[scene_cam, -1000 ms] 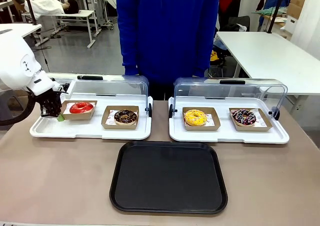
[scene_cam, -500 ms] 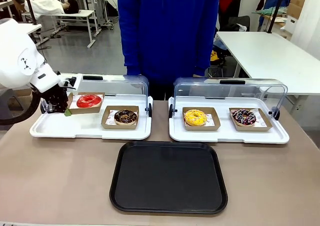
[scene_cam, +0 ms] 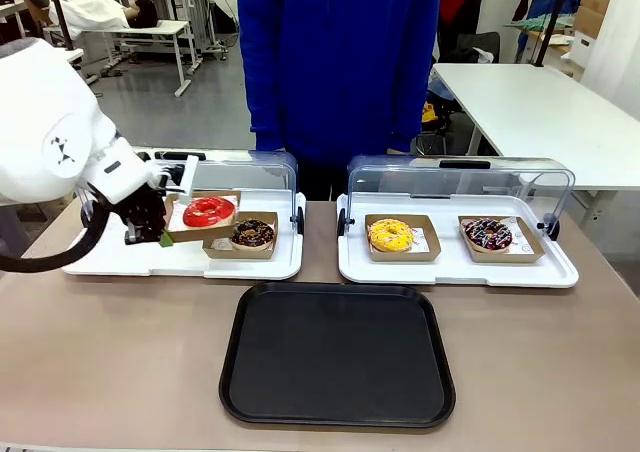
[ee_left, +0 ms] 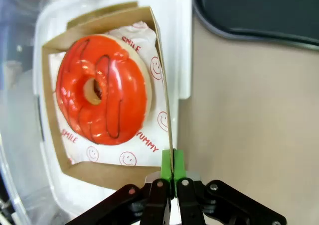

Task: Move the first donut from the left to the tray.
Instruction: Pick up the Paper togo box containing the Donut indicated by the person and place it on the Handle tray.

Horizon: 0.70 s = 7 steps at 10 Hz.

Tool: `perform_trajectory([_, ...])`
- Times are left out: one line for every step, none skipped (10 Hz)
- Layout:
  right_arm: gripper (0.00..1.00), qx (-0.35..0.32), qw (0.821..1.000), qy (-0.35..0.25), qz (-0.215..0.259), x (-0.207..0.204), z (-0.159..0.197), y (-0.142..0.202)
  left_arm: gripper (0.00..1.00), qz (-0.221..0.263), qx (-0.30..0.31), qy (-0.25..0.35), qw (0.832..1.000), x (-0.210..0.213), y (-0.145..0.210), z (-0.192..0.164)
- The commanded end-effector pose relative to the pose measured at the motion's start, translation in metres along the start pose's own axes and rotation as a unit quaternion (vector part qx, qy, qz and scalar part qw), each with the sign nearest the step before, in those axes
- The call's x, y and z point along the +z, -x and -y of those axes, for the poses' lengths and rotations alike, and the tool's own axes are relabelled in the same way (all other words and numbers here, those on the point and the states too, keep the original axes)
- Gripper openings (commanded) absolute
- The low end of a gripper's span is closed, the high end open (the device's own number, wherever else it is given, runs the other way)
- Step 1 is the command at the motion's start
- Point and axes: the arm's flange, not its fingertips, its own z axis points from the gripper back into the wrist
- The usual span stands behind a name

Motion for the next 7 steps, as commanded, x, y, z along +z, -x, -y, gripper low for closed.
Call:
perform_trajectory([1.0, 0.013, 1.0, -0.001, 0.013, -0.001, 0.002, -0.002, 0.02, 0.004, -0.003, -0.018, 1.0, 0.004, -0.022, 0.029])
perform_trajectory([1.0, 0.013, 1.0, -0.001, 0.013, -0.001, 0.002, -0.002, 0.02, 0.0, -0.017, -0.014, 1.0, 0.005, -0.035, 0.046])
perform_trajectory([1.0, 0.013, 1.0, -0.001, 0.013, -0.001, 0.002, -0.002, 0.02, -0.001, -0.009, -0.008, 1.0, 0.006, -0.042, 0.057])
perform_trajectory([1.0, 0.013, 1.0, -0.001, 0.013, -0.001, 0.002, -0.002, 0.02, -0.012, 0.019, -0.018, 1.0, 0.007, -0.044, 0.061])
perform_trajectory([1.0, 0.013, 1.0, -0.001, 0.013, -0.001, 0.002, -0.002, 0.02, 0.009, -0.017, -0.002, 1.0, 0.004, -0.043, 0.037])
perform_trajectory([1.0, 0.013, 1.0, -0.001, 0.013, -0.001, 0.002, -0.002, 0.02, 0.009, -0.017, -0.002, 1.0, 0.004, -0.043, 0.037])
perform_trajectory([1.0, 0.013, 1.0, -0.001, 0.013, -0.001, 0.002, -0.002, 0.02, 0.009, -0.017, -0.002, 1.0, 0.004, -0.043, 0.037])
